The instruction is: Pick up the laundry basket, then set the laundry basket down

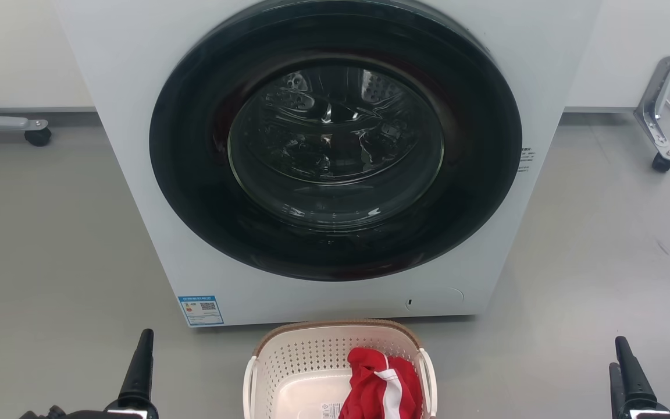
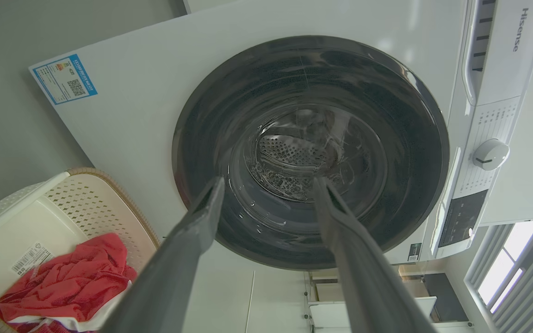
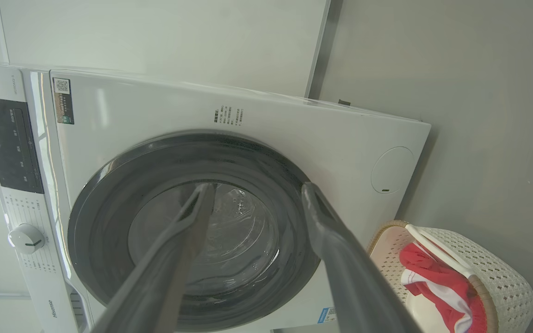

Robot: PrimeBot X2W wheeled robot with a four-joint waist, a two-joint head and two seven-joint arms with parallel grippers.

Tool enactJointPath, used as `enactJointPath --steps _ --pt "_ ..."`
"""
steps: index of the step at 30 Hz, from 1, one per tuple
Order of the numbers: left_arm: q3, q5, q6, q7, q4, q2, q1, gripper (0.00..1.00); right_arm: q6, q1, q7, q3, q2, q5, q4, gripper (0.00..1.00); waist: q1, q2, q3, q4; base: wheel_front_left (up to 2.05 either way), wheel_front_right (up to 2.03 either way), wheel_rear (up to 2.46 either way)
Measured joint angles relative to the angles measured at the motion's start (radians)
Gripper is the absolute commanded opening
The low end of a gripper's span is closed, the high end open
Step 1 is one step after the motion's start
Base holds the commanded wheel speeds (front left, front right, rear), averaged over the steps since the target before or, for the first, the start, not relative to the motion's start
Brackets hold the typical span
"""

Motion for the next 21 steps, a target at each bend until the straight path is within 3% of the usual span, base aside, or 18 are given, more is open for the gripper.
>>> enactJointPath --steps 7,14,21 --pt "-0.03 0.096 0.022 -0.02 0.0 0.018 -0.016 1.0 0.0 -0.008 -0.024 0.029 -0.02 -0.079 -0.007 1.0 0.0 0.0 -0.002 0.002 0.0 0.0 0.0" --pt "-0.068 0.265 0.071 -0.05 -0.01 0.048 -0.037 1.0 -0.006 -0.019 -0.057 0.08 -0.054 -0.227 -0.015 1.0 0.0 0.0 -0.004 0.003 0.0 0.0 0.0" --pt "-0.121 0.403 0.097 -0.079 -0.018 0.081 -0.043 1.0 -0.038 -0.021 -0.083 0.123 -0.082 -0.362 -0.026 1.0 0.0 0.0 -0.009 0.002 0.0 0.0 0.0"
